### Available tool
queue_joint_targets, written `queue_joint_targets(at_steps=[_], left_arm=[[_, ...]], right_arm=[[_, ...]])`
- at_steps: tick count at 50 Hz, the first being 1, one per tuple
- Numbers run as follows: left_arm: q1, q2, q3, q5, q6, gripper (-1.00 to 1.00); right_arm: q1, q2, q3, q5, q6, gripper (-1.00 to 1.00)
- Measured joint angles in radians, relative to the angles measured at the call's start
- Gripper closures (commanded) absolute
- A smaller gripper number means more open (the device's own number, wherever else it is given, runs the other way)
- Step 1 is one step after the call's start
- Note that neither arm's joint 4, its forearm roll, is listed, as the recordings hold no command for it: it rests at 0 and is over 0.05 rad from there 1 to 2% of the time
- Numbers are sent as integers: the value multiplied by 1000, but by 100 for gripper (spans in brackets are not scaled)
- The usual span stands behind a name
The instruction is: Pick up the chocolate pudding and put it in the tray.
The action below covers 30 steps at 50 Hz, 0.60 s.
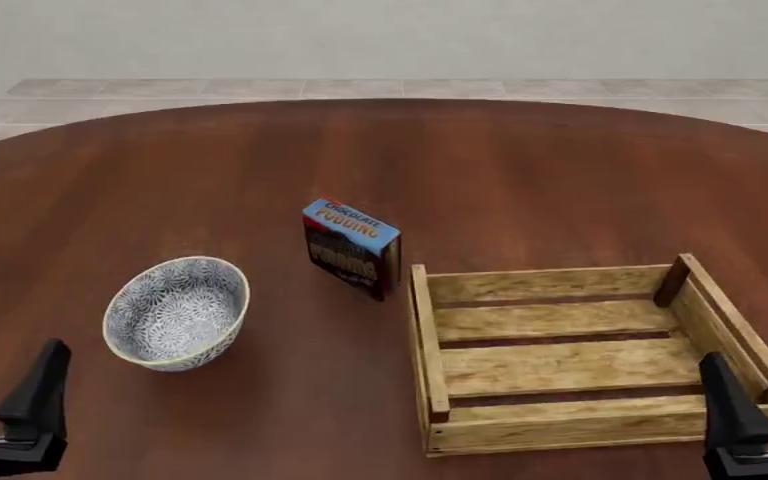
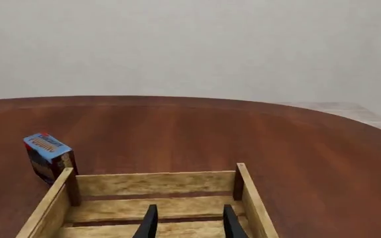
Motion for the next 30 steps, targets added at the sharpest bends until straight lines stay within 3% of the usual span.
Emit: queue_joint_targets(at_steps=[16, 30], left_arm=[[8, -71, -7, 78, 11, -100], [12, -85, -41, 118, 15, -100]], right_arm=[[25, -2, -11, 7, 2, -100], [53, 12, -87, 65, -1, -100]])
